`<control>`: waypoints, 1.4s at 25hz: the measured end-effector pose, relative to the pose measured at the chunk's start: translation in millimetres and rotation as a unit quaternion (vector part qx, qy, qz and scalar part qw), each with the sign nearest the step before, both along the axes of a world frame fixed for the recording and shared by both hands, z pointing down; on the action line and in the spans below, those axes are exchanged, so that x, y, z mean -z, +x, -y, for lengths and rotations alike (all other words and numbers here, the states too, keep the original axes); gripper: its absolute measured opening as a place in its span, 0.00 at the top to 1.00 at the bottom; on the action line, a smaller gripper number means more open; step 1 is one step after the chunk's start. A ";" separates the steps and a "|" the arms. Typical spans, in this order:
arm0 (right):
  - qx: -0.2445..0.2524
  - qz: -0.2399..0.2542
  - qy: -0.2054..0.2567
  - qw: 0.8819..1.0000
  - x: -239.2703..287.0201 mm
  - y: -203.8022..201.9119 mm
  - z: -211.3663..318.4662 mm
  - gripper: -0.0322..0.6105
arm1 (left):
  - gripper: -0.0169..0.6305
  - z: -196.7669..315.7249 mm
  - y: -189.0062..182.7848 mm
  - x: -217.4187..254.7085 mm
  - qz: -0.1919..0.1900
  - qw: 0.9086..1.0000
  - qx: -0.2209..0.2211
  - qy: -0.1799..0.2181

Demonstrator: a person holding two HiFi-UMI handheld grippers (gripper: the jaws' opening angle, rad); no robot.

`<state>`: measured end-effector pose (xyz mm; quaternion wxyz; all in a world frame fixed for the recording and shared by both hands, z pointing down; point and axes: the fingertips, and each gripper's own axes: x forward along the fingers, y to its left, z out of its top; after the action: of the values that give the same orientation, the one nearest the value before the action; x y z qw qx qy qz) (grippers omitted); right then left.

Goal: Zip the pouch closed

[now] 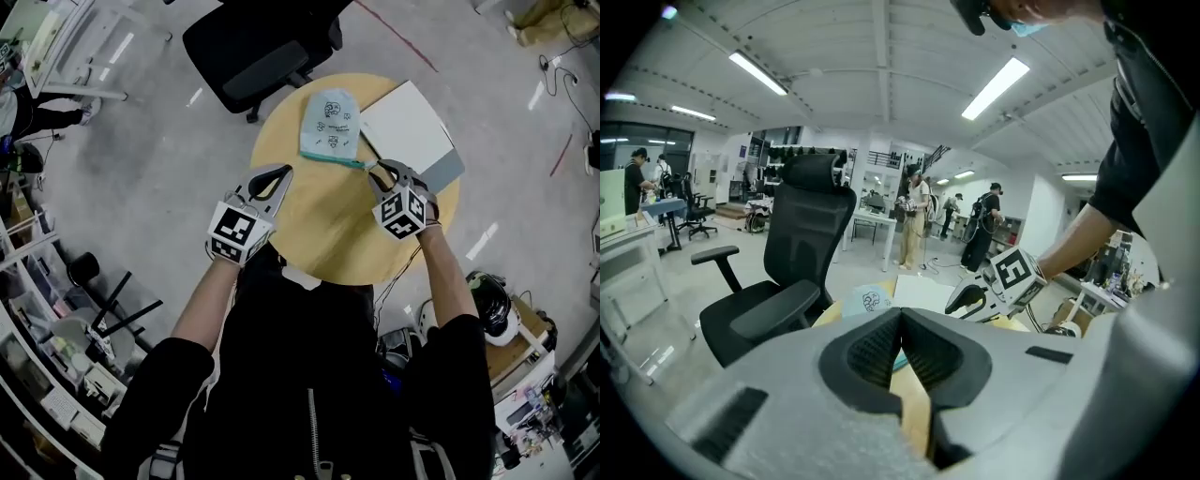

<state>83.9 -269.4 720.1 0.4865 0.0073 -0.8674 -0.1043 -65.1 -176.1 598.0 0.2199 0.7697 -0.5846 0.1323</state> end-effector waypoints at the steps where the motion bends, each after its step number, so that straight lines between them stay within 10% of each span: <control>1: 0.015 -0.010 0.005 1.000 -5.1 -1.3 1.0 0.75 | 0.97 -3.5 -2.1 -2.5 -0.001 1.000 0.005 -0.002; 16: 0.167 -0.104 0.054 0.979 -55.7 -13.4 -4.5 0.86 | 0.97 -29.6 -18.6 -16.6 -0.006 0.999 0.034 -0.022; 35: -0.043 0.055 -0.082 0.994 67.8 -58.7 -51.9 0.93 | 0.97 -22.2 -33.1 31.7 0.008 0.998 -0.057 0.025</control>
<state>25.2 -217.6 652.3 0.4407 0.0104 -0.8975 -0.0113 -98.2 -153.8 566.3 0.1875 0.8060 -0.5447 0.1363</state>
